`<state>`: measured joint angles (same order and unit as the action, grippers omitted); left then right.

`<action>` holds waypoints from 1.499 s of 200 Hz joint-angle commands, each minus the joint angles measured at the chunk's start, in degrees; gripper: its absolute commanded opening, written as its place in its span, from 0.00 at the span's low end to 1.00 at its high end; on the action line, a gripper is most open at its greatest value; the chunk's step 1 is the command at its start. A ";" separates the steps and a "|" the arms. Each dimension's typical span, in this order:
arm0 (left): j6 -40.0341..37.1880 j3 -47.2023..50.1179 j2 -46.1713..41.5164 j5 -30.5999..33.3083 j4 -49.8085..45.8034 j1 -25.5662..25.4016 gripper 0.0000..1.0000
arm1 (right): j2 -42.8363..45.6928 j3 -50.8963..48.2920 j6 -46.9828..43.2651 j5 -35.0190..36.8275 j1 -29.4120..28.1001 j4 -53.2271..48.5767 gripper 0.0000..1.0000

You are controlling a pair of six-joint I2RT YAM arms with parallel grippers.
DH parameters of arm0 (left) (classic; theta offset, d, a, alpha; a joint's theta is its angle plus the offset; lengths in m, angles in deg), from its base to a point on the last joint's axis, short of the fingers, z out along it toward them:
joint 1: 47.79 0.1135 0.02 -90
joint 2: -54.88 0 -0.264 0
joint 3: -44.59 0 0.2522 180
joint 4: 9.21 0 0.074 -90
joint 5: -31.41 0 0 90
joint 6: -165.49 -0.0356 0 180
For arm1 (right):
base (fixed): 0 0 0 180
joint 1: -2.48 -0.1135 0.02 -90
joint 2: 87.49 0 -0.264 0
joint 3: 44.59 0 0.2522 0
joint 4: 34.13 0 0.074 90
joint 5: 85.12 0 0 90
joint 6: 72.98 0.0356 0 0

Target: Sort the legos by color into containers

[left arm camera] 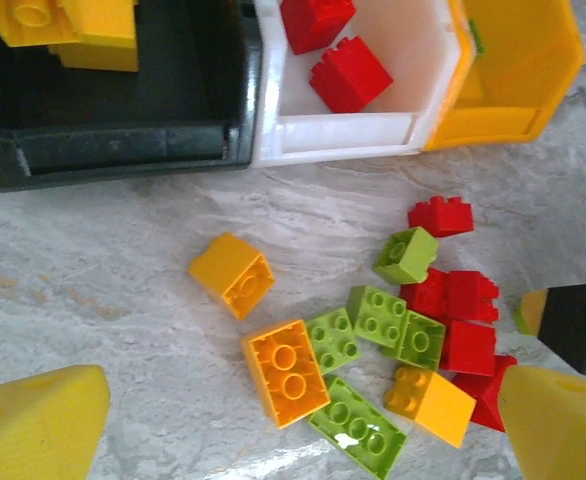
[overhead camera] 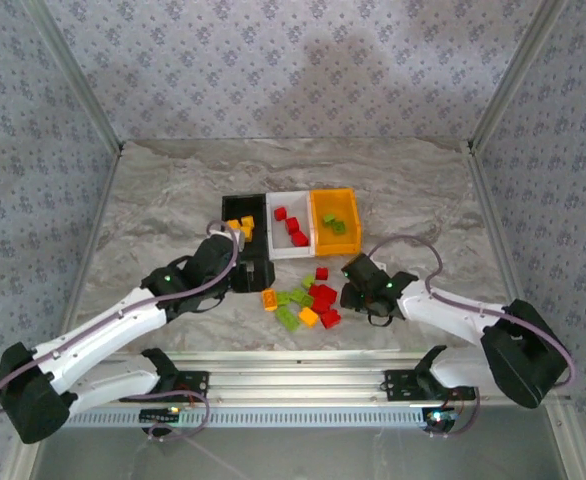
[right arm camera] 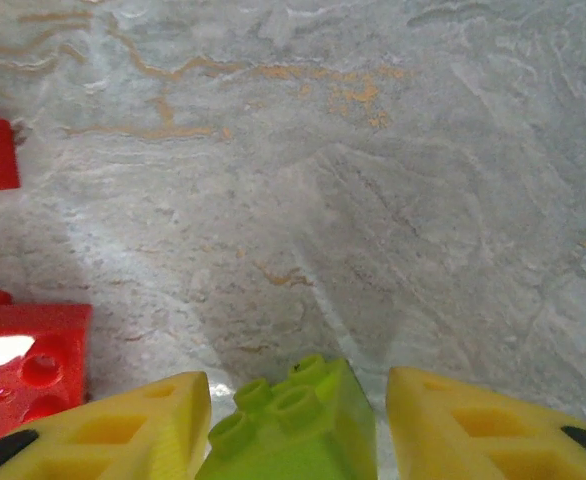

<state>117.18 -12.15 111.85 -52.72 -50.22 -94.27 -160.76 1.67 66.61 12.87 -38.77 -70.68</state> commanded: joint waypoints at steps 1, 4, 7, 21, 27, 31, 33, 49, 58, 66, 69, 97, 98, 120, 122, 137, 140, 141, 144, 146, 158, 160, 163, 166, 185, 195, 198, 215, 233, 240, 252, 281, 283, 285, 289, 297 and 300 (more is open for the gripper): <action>0.45 1.05 -1.64 2.05 -1.79 0.59 1.00 | -1.06 0.11 -1.81 -0.36 0.65 0.71 0.45; 0.34 1.25 -1.80 2.13 -1.83 0.56 1.00 | -1.08 0.19 -1.96 -0.48 0.66 0.60 0.44; 0.24 1.42 -1.88 2.17 -1.91 0.64 1.00 | -1.06 0.25 -2.06 -0.57 0.76 0.61 0.43; 0.24 2.24 -2.56 2.46 -2.02 0.71 1.00 | -0.99 0.86 -3.15 -0.78 1.00 0.21 0.37; 0.30 2.56 -2.89 2.84 -2.19 0.71 0.99 | -0.67 1.36 -3.73 -0.72 1.05 -0.17 0.35; 0.38 2.68 -3.14 3.10 -2.42 0.77 1.00 | -0.41 1.75 -4.38 -0.84 1.01 -0.35 0.34; 0.51 2.76 -3.26 3.25 -2.52 0.82 1.00 | -0.27 1.98 -4.64 -0.89 1.00 -0.55 0.33; 0.61 3.32 -4.32 3.77 -3.17 0.88 1.00 | 1.26 4.94 -6.54 -0.82 0.89 -2.57 0.31; 0.73 3.60 -4.96 4.14 -3.66 0.99 1.00 | 1.95 7.23 -7.32 -0.79 0.83 -4.01 0.30; 0.68 3.93 -5.49 4.16 -3.71 1.04 0.99 | 2.07 9.68 -8.01 -1.23 0.99 -5.27 0.30; 0.72 4.01 -5.67 4.22 -3.80 1.02 1.00 | 1.88 10.61 -8.46 -1.50 1.14 -5.61 0.30; 1.30 5.29 -6.76 4.28 -3.92 1.14 1.00 | -4.24 21.22 -11.52 -1.33 3.97 -5.84 0.30; 1.29 5.37 -6.77 4.30 -3.94 1.13 1.00 | -4.42 21.61 -11.57 -1.32 4.16 -5.76 0.30; 2.07 6.31 -6.99 3.81 -3.76 1.19 1.00 | -12.24 28.63 -12.61 0.08 6.85 -3.73 0.31; 2.12 6.33 -6.99 3.69 -3.78 1.21 1.00 | -12.99 29.50 -12.61 0.27 7.17 -3.66 0.31; 2.35 7.03 -7.17 3.10 -3.62 1.37 1.00 | -18.40 34.47 -12.76 0.87 9.20 -3.16 0.32; 2.40 7.15 -7.14 2.91 -3.47 1.34 1.00 | -19.41 35.12 -12.92 0.95 9.45 -2.88 0.32; 2.41 7.18 -7.18 2.87 -3.45 1.37 1.00 | -19.74 35.20 -12.97 1.01 9.62 -2.84 0.32; 2.42 7.28 -7.17 2.72 -3.37 1.38 0.99 | -20.73 37.04 -13.01 1.17 9.91 -2.76 0.32; 2.32 7.40 -7.17 2.67 -3.35 1.45 1.00 | -21.46 37.91 -13.02 1.22 10.02 -2.72 0.32; 2.46 8.03 -7.14 2.23 -3.09 1.51 1.00 | -25.41 41.91 -13.02 1.48 11.05 -3.59 0.33; 2.50 8.07 -7.14 2.13 -3.02 1.55 0.99 | -25.93 42.47 -13.02 1.48 11.14 -3.76 0.33; 2.52 8.31 -7.09 1.95 -2.85 1.50 1.00 | -26.83 43.48 -13.02 1.43 11.30 -4.01 0.34; 2.52 8.43 -7.05 1.76 -2.68 1.64 1.00 | -27.75 44.23 -13.05 1.38 11.49 -4.36 0.34; 2.59 9.53 -7.05 1.11 -1.84 1.74 0.99 | -31.82 47.75 -13.03 0.62 12.49 -5.05 0.38; 2.59 9.92 -6.96 0.68 -1.27 1.86 1.00 | -33.24 48.93 -13.02 -0.28 12.87 -5.26 0.45; 2.54 10.01 -6.91 0.51 -1.05 1.99 1.00 | -33.51 49.21 -13.02 -0.51 13.02 -5.28 0.47; 1.86 10.06 -6.08 -0.59 0.14 2.18 0.99 | -33.43 49.60 -12.93 -1.03 13.12 -3.89 0.63; 1.07 9.46 -3.91 -2.23 1.83 2.16 0.95 | -31.44 49.17 -13.08 -1.28 12.63 -3.08 0.68; 0.72 9.12 -2.80 -3.19 2.82 2.16 0.92 | -30.26 48.62 -13.07 -1.23 12.41 -2.90 0.68; 0.37 8.59 -0.40 -4.87 4.99 1.96 0.87 | -27.97 46.99 -13.08 -1.65 11.93 -2.24 0.68; 0.89 7.81 6.58 -7.88 12.03 0.92 0.83 | -22.40 41.93 -13.06 -1.36 10.77 -0.77 0.68; 0.86 7.69 7.13 -7.95 12.39 0.70 0.83 | -22.08 41.55 -13.05 -1.28 10.69 -0.73 0.68; 0.92 7.59 7.66 -8.02 12.81 0.52 0.82 | -21.73 41.33 -13.09 -1.24 10.74 -0.65 0.68; 0.94 7.27 8.77 -8.13 13.41 0.22 0.82 | -21.03 40.61 -13.02 -1.15 10.64 -0.46 0.68; 0.89 6.61 11.06 -8.32 14.36 -0.36 0.81 | -19.70 39.39 -13.09 -1.15 10.52 -0.16 0.68; 0.90 6.38 11.90 -8.45 14.75 -0.54 0.80 | -19.31 38.96 -13.04 -1.21 10.54 -0.08 0.68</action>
<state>118.25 -2.45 118.69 -58.21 -42.13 -93.27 -184.59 43.81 53.82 11.51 -27.65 -71.64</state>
